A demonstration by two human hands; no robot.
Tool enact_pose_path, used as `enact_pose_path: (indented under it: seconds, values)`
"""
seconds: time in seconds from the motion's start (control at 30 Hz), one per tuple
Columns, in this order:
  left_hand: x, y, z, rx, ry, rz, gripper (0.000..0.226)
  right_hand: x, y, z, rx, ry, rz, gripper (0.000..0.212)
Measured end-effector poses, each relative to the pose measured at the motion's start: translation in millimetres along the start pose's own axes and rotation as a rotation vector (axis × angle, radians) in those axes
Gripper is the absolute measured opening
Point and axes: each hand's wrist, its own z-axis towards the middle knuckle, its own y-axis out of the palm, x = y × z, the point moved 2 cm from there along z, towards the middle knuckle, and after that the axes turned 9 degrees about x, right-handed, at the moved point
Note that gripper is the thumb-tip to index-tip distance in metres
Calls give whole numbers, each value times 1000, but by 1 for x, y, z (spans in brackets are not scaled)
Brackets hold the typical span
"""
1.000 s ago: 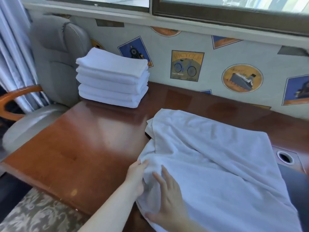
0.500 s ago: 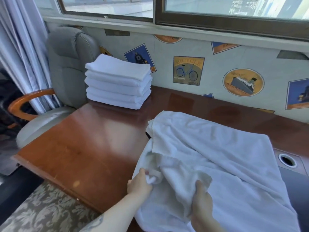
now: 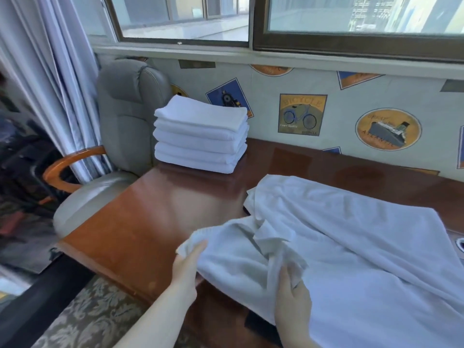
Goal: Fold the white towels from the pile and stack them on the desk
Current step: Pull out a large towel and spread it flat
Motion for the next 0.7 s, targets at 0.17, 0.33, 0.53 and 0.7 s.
enact_pose_path:
  seconds: [0.17,0.33,0.53,0.7]
  values:
    - [-23,-57,35,-2,-203,192,34,2,55,-25,-229,-79,-459,36]
    - [3,-83,74,-252,-231,317,24,-58,87,-36,169,-265,-274,22]
    - [1,-93,91,-475,-273,531,20,-47,146,-83,100,-439,-558,24]
    - [9,-102,100,-680,-259,497,26,-8,186,-105,-65,-467,-691,32]
